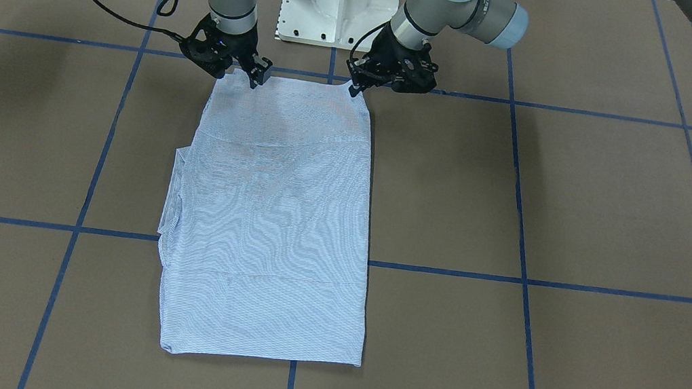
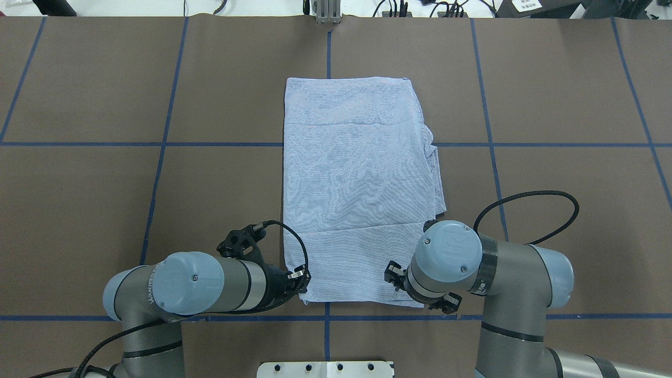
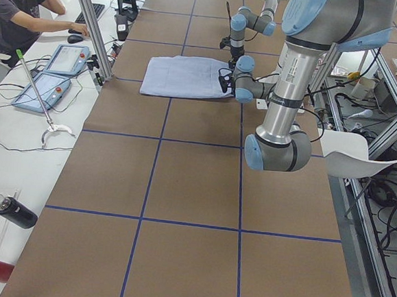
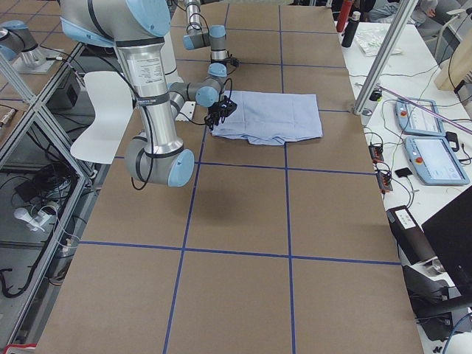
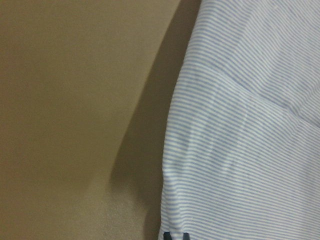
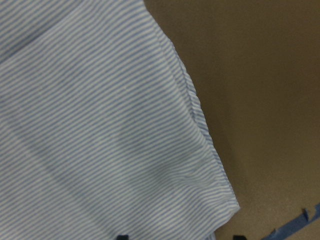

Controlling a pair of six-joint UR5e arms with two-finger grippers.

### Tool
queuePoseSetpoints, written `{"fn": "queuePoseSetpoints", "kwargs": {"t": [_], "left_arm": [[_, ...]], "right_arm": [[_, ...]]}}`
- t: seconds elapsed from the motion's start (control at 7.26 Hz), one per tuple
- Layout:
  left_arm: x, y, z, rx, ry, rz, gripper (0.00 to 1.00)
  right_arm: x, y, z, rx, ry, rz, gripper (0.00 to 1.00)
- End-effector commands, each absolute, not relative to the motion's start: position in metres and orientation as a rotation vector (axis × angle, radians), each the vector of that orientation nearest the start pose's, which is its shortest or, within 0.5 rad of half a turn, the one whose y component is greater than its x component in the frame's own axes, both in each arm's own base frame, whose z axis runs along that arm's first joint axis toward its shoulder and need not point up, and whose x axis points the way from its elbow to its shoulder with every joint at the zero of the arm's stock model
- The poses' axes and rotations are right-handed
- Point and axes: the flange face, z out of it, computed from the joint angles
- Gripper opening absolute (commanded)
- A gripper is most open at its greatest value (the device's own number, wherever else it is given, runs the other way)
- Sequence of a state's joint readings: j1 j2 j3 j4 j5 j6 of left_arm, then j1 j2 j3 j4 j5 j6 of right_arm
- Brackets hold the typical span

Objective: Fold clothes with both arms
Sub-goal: 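Grasp the near end corners of the shirt with both grippers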

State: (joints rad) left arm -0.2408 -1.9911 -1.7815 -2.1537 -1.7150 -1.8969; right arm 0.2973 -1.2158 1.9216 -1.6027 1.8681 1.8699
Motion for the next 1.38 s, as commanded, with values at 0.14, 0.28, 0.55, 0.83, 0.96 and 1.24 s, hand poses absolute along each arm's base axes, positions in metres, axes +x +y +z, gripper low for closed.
{"fn": "queuePoseSetpoints", "kwargs": {"t": [0.14,0.28,0.55,0.83,0.96,1.24], "left_arm": [[0.5708,-0.2627,0.2597,-0.178,1.216,-0.406,0.00],[0.5708,-0.2627,0.2597,-0.179,1.216,-0.408,0.00],[0.5708,-0.2627,0.2597,-0.178,1.216,-0.406,0.00],[0.5708,-0.2627,0.2597,-0.179,1.216,-0.408,0.00],[0.5708,-0.2627,0.2597,-0.179,1.216,-0.408,0.00],[0.5705,-0.2626,0.2581,-0.179,1.219,-0.407,0.00]], "right_arm": [[-0.5317,-0.2655,0.3246,-0.292,-0.662,0.462,0.94],[-0.5346,-0.2655,0.3269,-0.292,-0.656,0.462,0.94],[-0.5355,-0.2657,0.3258,-0.292,-0.657,0.462,0.93],[-0.5355,-0.2660,0.3258,-0.290,-0.657,0.464,0.85],[-0.5357,-0.2658,0.3249,-0.293,-0.658,0.463,0.81],[-0.5357,-0.2661,0.3249,-0.290,-0.658,0.466,0.62]]}}
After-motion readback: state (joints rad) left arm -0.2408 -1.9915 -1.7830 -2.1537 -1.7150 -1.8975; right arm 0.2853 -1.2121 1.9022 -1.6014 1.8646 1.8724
